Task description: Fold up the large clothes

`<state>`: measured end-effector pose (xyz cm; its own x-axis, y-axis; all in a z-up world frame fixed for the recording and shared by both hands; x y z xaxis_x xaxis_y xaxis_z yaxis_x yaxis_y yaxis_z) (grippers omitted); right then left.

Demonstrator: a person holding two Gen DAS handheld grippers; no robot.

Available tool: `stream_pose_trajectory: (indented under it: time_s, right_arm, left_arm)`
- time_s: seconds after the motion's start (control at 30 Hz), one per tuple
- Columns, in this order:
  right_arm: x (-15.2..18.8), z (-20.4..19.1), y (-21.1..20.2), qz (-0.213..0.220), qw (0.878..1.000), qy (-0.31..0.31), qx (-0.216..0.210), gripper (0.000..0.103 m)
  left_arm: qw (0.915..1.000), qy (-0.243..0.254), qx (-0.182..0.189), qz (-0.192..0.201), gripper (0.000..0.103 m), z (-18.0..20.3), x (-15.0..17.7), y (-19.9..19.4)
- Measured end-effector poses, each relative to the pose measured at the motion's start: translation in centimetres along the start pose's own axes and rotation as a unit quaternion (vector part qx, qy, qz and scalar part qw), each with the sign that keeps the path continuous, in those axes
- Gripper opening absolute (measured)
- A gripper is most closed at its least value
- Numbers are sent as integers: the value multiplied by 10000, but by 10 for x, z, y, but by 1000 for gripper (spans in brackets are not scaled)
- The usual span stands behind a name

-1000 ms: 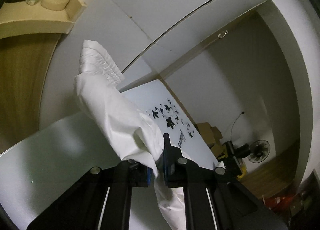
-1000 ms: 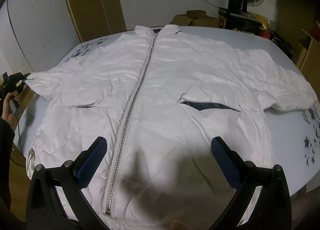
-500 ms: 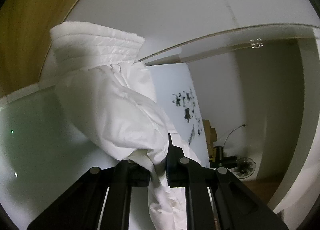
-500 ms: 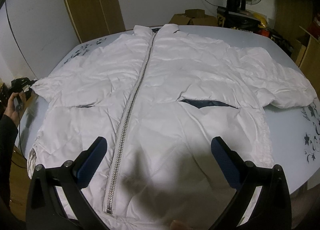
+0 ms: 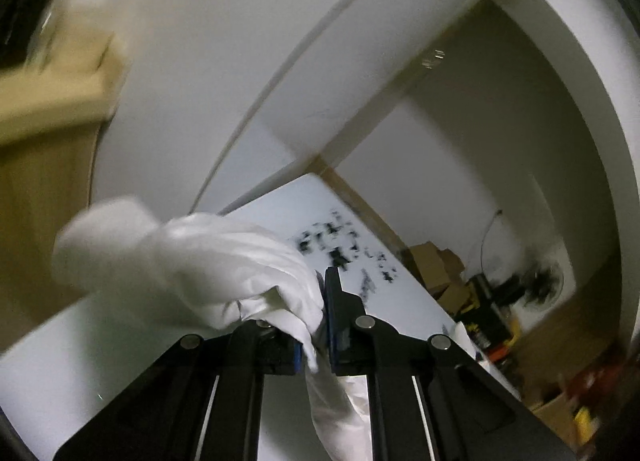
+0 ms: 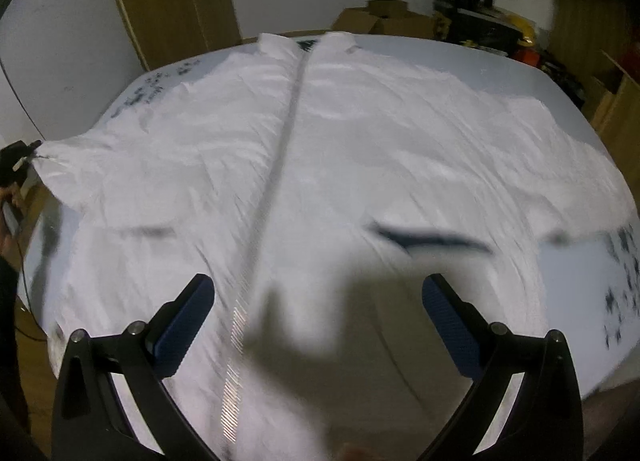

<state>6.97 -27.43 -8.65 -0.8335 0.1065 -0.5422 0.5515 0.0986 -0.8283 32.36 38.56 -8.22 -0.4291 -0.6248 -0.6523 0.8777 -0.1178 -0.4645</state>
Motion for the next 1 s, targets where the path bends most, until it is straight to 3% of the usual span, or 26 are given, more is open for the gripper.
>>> stream_pose_trajectory:
  time_s: [0.1,0.17,0.27,0.37,0.43,0.5,0.6,0.73,0.83,1.0]
  right_arm:
    - [-49,-61,32,-110,9987,-497,0,103]
    - [-83,-119,74,-139,9939,-1032,352,103]
    - [-112,-180,134,-282,9893,-1315,559,103]
    - [-119,-225,187,-377,9776,-1791,1042,103]
    - [-111,-243,216,-741,9740,-1951,880,103]
    - [-111,-248,217,-525,9717,-2158,807,103]
    - [-118,-217,192,-396,9847,-1632,462,103]
    - [-125,-121,130,87,9980,-536,336,103]
    - [-108,-40,90,263,9988,174,369,103]
    - [-68,58,47,366,9938,916,511,103]
  left_arm:
    - [9992,388,23,118,7,28,-4,-12]
    - [9981,588,-12,169,7,43,-3,-20]
    - [9969,743,46,242,7,81,-3,-26]
    - [9938,1037,100,380,7,118,3,-41]
    - [9923,1179,134,358,7,136,7,-45]
    - [9901,1359,158,319,7,163,17,-51]
    - [9855,1642,228,352,7,201,32,-62]
    - [9779,1951,749,53,7,277,81,-72]
    - [9646,2183,1365,-563,7,339,145,-69]
    - [9439,2564,1524,-1417,7,392,255,-38]
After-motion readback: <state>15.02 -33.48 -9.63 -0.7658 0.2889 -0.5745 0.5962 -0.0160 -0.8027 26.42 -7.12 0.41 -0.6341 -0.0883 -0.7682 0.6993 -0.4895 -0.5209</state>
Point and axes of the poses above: each gripper's, at about its wrist camera, not at the fingertips, and y roughly the way its jaws point, z to its right, x to its underside, the point moved 4 cm from there along y, roughly the way its jaws point, and after that the axes turned 3 degrees about -x, right-handed, at the moved point
